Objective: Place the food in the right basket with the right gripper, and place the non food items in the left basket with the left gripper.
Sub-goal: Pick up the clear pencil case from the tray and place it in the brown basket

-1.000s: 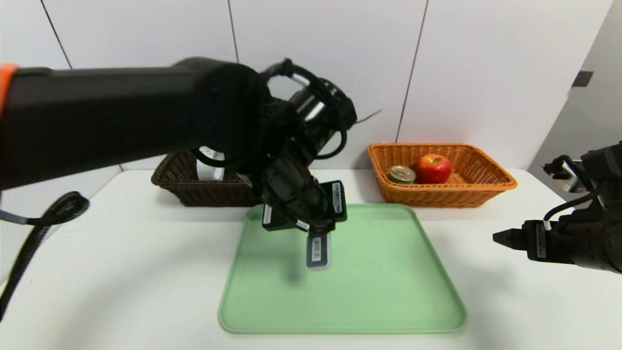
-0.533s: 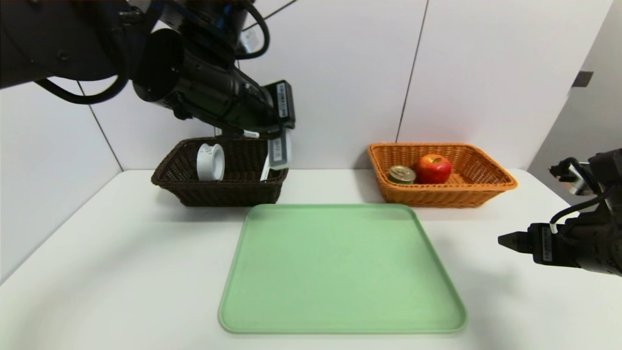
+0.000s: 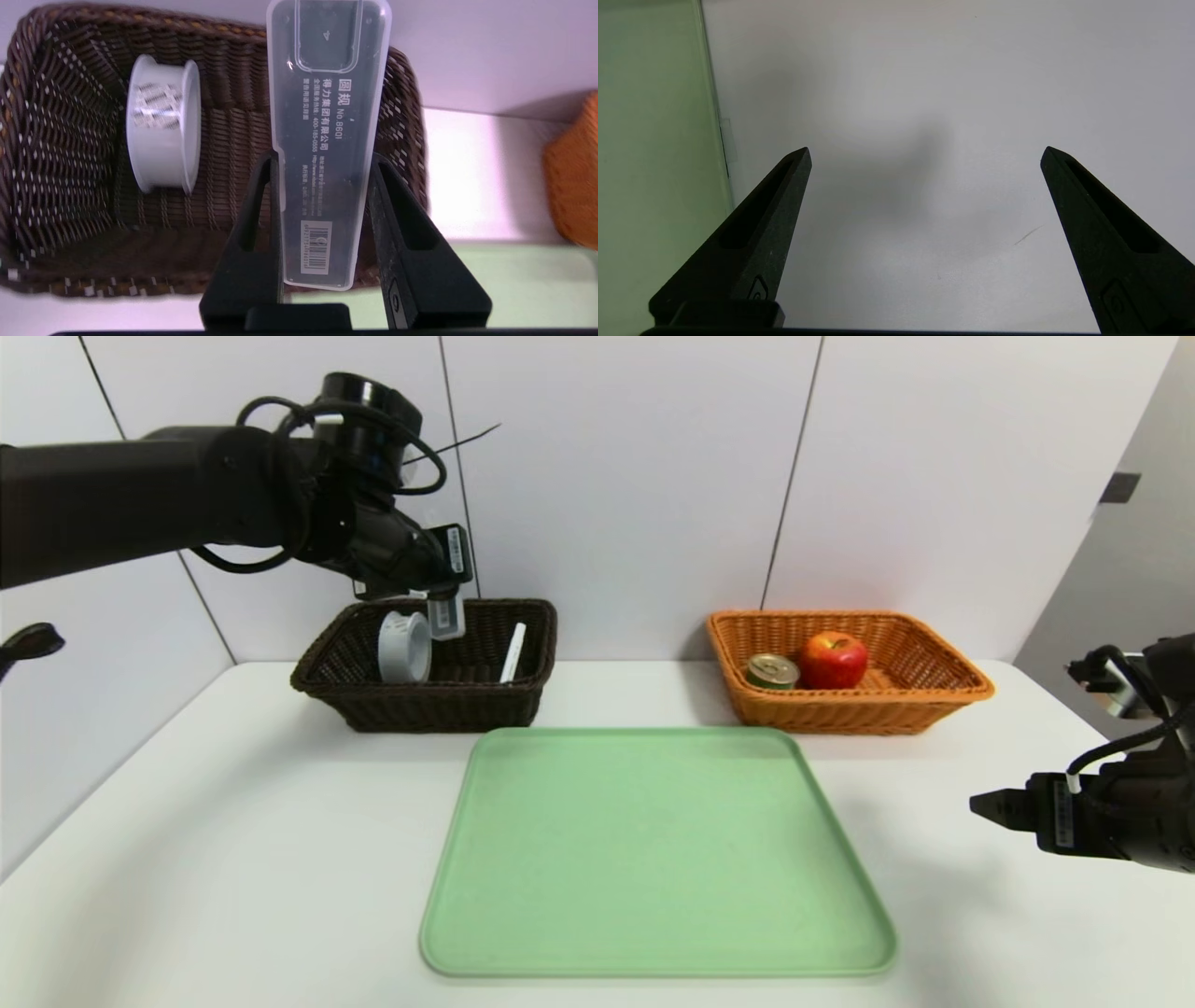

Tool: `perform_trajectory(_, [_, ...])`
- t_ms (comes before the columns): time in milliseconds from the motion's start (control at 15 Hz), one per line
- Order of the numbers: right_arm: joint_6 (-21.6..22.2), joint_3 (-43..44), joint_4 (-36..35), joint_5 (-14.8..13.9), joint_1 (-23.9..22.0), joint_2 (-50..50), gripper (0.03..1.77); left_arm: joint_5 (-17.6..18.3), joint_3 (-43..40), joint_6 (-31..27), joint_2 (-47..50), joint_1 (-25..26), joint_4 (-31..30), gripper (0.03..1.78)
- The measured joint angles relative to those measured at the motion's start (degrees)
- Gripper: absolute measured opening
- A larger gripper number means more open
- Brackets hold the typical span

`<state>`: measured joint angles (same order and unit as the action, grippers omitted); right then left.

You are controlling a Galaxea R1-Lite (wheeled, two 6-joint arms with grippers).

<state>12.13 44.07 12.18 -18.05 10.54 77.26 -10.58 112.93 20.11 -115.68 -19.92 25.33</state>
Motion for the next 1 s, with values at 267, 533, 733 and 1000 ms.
perform_trajectory(267, [0.0,-0.3,0.0,-1.5,0.3,-0.1,1.70,0.2,0.0,-4.5,-6.3,2.5,-7.3,0.56])
perform_trajectory(533, [0.1,-0.3,0.0,-1.9,0.6,0.0,1.70,1.2,0.1,-5.1,-11.1,3.3,-9.0,0.56])
perform_trajectory(733, [0.1,-0.6,-0.1,-1.9,0.6,0.3,1.70,1.4,0.0,-4.9,-13.0,3.6,-8.8,0.56])
perform_trajectory(1000, [0.1,-1.0,-0.1,-1.9,0.5,0.5,1.70,1.3,-0.1,-4.7,-14.2,3.5,-8.4,0.90])
